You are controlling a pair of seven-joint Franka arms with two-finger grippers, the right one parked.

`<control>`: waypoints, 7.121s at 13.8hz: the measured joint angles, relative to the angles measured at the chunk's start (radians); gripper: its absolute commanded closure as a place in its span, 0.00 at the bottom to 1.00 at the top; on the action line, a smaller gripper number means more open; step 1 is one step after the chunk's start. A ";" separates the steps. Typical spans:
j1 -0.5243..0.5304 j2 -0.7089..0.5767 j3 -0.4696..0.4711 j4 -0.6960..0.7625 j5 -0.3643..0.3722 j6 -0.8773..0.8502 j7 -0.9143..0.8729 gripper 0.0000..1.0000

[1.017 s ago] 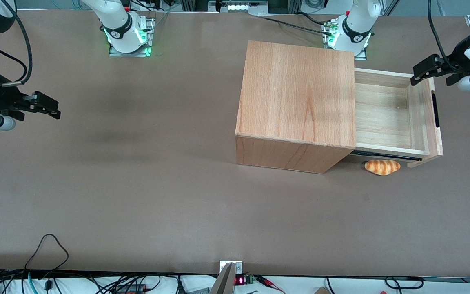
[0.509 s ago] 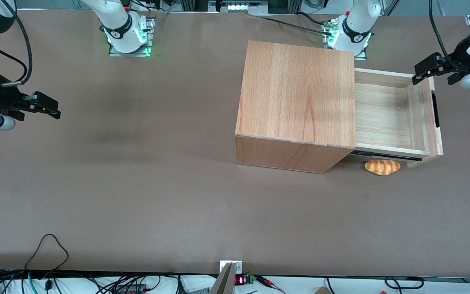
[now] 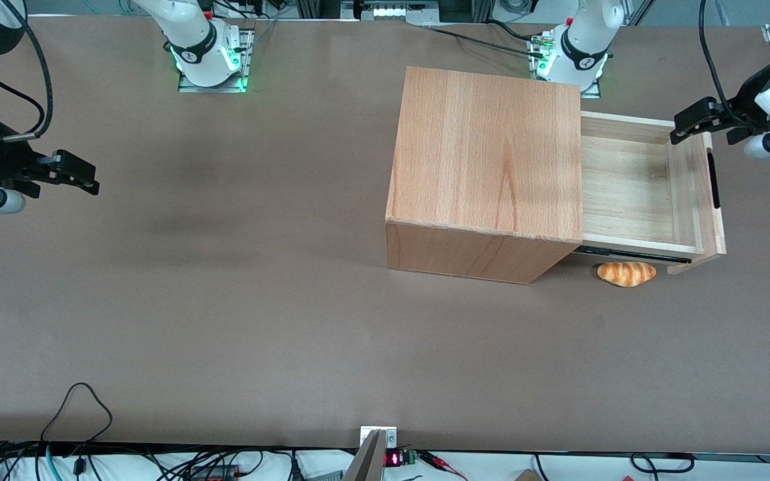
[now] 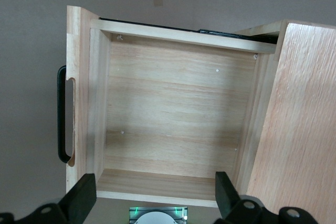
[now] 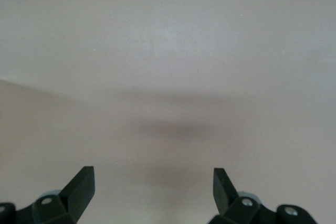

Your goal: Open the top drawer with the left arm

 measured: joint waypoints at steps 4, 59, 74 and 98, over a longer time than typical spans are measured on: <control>0.003 -0.001 0.000 -0.024 0.000 0.027 0.000 0.00; -0.152 0.251 0.070 0.265 0.117 0.063 0.006 0.00; -0.142 0.282 0.090 0.271 0.017 0.077 0.003 0.00; 0.029 0.171 -0.113 0.149 0.024 0.093 -0.027 0.00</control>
